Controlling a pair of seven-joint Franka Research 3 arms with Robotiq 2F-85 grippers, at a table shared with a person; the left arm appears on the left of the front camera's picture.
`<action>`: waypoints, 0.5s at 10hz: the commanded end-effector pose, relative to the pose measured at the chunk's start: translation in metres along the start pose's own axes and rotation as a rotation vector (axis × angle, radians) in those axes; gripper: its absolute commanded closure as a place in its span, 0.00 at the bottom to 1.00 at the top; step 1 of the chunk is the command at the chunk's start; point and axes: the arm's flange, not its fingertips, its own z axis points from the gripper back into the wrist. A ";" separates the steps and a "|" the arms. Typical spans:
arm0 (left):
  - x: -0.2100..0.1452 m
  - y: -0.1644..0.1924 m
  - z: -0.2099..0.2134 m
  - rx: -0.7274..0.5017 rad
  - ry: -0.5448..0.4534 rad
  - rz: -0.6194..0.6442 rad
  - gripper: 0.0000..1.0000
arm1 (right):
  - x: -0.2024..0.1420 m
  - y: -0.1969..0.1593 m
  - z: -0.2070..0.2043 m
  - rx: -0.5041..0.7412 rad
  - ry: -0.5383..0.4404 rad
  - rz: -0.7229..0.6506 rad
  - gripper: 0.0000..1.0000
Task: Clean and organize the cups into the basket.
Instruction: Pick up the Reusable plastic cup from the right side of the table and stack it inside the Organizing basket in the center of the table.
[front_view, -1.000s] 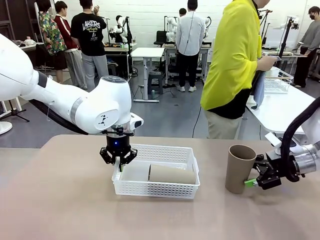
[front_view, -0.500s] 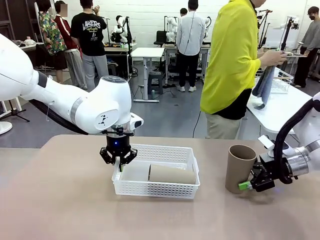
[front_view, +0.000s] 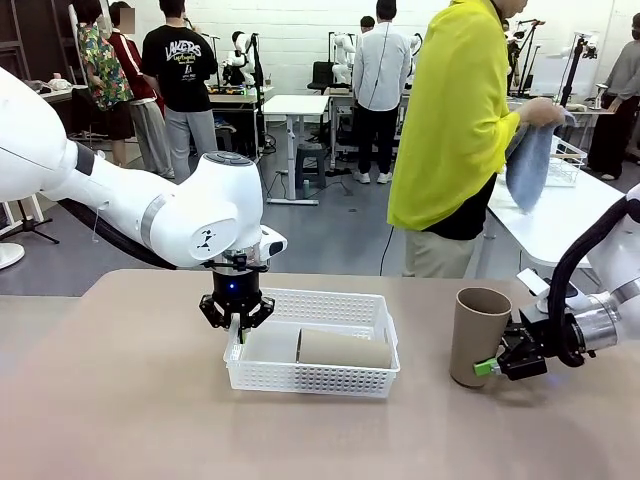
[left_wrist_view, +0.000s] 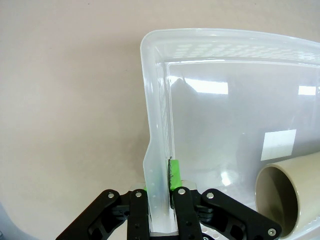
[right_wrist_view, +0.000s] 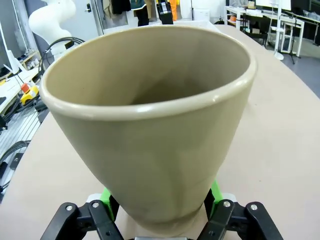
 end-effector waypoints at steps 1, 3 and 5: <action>0.000 -0.001 0.001 0.000 -0.002 0.000 1.00 | 0.027 0.014 0.008 -0.021 0.006 0.016 1.00; 0.000 -0.001 0.001 0.000 -0.002 0.000 1.00 | 0.089 0.048 0.016 0.019 -0.006 -0.020 1.00; 0.000 -0.001 0.001 0.000 -0.002 0.000 1.00 | 0.143 0.075 0.030 0.033 -0.004 -0.012 1.00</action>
